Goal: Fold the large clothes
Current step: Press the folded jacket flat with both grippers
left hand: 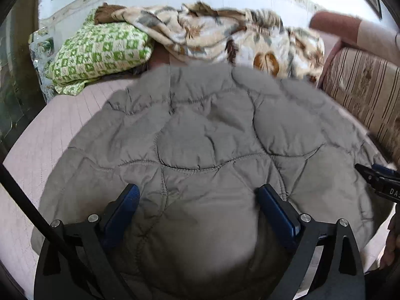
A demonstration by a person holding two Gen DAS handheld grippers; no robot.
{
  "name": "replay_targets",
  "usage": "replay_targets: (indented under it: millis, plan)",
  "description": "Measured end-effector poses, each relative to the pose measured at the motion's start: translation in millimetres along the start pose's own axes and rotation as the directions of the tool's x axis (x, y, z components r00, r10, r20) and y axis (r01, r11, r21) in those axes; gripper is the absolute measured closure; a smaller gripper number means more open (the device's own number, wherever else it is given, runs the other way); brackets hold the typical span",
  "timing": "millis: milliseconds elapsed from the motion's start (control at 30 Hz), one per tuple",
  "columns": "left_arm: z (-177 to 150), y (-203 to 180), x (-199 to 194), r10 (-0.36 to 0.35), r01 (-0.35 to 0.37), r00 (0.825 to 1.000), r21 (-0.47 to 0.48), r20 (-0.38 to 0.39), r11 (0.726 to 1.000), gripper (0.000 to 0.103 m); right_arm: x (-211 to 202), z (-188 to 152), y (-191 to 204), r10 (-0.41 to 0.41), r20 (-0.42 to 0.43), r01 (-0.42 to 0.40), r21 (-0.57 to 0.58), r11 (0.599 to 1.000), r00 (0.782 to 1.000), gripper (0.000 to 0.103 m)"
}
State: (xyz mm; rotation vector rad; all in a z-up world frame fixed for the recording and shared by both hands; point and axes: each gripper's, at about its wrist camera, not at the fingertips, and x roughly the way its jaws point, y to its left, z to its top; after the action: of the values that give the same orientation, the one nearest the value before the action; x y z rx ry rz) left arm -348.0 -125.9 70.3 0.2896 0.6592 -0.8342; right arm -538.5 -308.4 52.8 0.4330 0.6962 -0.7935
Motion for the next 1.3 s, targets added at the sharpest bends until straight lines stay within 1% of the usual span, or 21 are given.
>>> replay_targets:
  millis: [67,133,200,233,267,367,433,533,600,667,733,767,833,867,900,933,967,1067,1100,1200,1300]
  plan:
    - [3.3,3.8,-12.2,0.012,-0.011,0.999,-0.014,0.053,1.000,0.006,-19.9,3.2,9.0,0.011,0.091,-0.011,-0.008,1.000,0.996,0.011]
    - [6.2,9.1,-24.1,0.051,-0.047,0.993,-0.032,0.107,0.998,0.006,-39.7,4.7,24.1,0.016,0.192,-0.005,-0.058,0.998,0.981,0.011]
    - [7.1,14.9,-31.4,0.095,-0.089,0.986,-0.050,0.137,0.995,0.006,-46.7,2.8,40.4,0.062,0.231,-0.037,-0.112,0.993,0.971,0.011]
    - [7.4,20.0,-34.2,0.129,-0.120,0.981,-0.066,0.148,0.991,0.006,-45.9,0.9,50.8,0.091,0.232,-0.058,-0.145,0.988,0.969,0.011]
    - [7.5,23.3,-35.8,0.144,-0.134,0.978,-0.078,0.152,0.988,0.006,-43.8,0.3,57.9,0.103,0.229,-0.065,-0.168,0.984,0.968,0.011]
    - [10.0,44.1,-35.4,0.202,-0.182,0.970,-0.146,0.133,0.972,0.007,-38.9,-2.9,85.7,0.130,0.220,-0.073,-0.250,0.965,0.967,0.011]
    - [8.8,56.4,-28.5,0.222,-0.204,0.971,-0.172,0.091,0.964,0.007,-28.2,-3.3,100.3,0.137,0.181,-0.083,-0.275,0.958,0.974,0.011]
    - [1.2,70.6,-5.7,0.229,-0.229,0.973,-0.181,-0.024,0.956,0.007,-4.5,-5.2,106.7,0.138,0.091,-0.110,-0.260,0.959,0.986,0.010]
    - [-2.4,72.2,1.6,0.228,-0.234,0.972,-0.164,-0.052,0.958,0.006,5.5,-6.1,103.2,0.150,0.045,-0.135,-0.237,0.962,0.988,0.008]
    - [-2.8,70.1,-1.9,0.234,-0.236,0.972,-0.152,-0.033,0.960,0.006,7.9,-4.8,97.3,0.163,0.032,-0.153,-0.215,0.965,0.986,0.007]
    - [-2.2,67.4,-7.9,0.231,-0.229,0.973,-0.152,-0.006,0.961,0.006,2.4,-3.2,91.9,0.183,0.043,-0.171,-0.201,0.965,0.982,0.007]
    - [-1.3,65.1,-15.1,0.220,-0.214,0.975,-0.159,0.025,0.964,0.006,-7.8,-1.3,86.4,0.199,0.078,-0.181,-0.190,0.965,0.977,0.007]
    - [0.7,56.9,-28.1,0.196,-0.183,0.977,-0.150,0.080,0.972,0.006,-24.7,2.0,77.1,0.195,0.147,-0.167,-0.184,0.969,0.970,0.007]
    - [1.4,50.6,-35.2,0.189,-0.173,0.975,-0.135,0.114,0.976,0.006,-31.9,3.7,71.3,0.175,0.180,-0.143,-0.180,0.973,0.968,0.007]
    - [1.6,43.6,-41.0,0.178,-0.162,0.973,-0.113,0.144,0.980,0.006,-39.1,5.6,62.7,0.134,0.215,-0.100,-0.164,0.981,0.967,0.007]
    - [1.3,35.7,-44.3,0.161,-0.148,0.973,-0.084,0.163,0.985,0.006,-43.8,7.3,52.1,0.093,0.237,-0.061,-0.137,0.989,0.967,0.007]
    - [2.3,28.7,-45.0,0.146,-0.137,0.974,-0.061,0.171,0.989,0.006,-45.4,8.1,45.8,0.074,0.241,-0.047,-0.118,0.992,0.968,0.007]
    - [0.7,10.2,-40.6,0.112,-0.113,0.981,-0.001,0.158,0.994,0.006,-37.7,13.0,13.0,-0.005,0.198,0.005,-0.002,1.000,0.980,0.007]
    - [-0.2,5.3,-36.8,0.108,-0.111,0.983,0.015,0.145,0.994,0.006,-31.6,13.1,1.7,-0.022,0.163,0.015,0.043,0.999,0.986,0.007]
    - [-0.6,-1.4,-24.4,0.087,-0.091,0.992,0.031,0.095,0.995,0.006,-19.7,13.7,-21.5,-0.024,0.092,0.011,0.143,0.990,0.995,0.007]
    - [-0.8,-1.6,-11.6,0.075,-0.077,0.996,0.027,0.048,0.997,0.006,-10.9,13.0,-25.7,-0.004,0.047,-0.004,0.166,0.986,0.999,0.007]
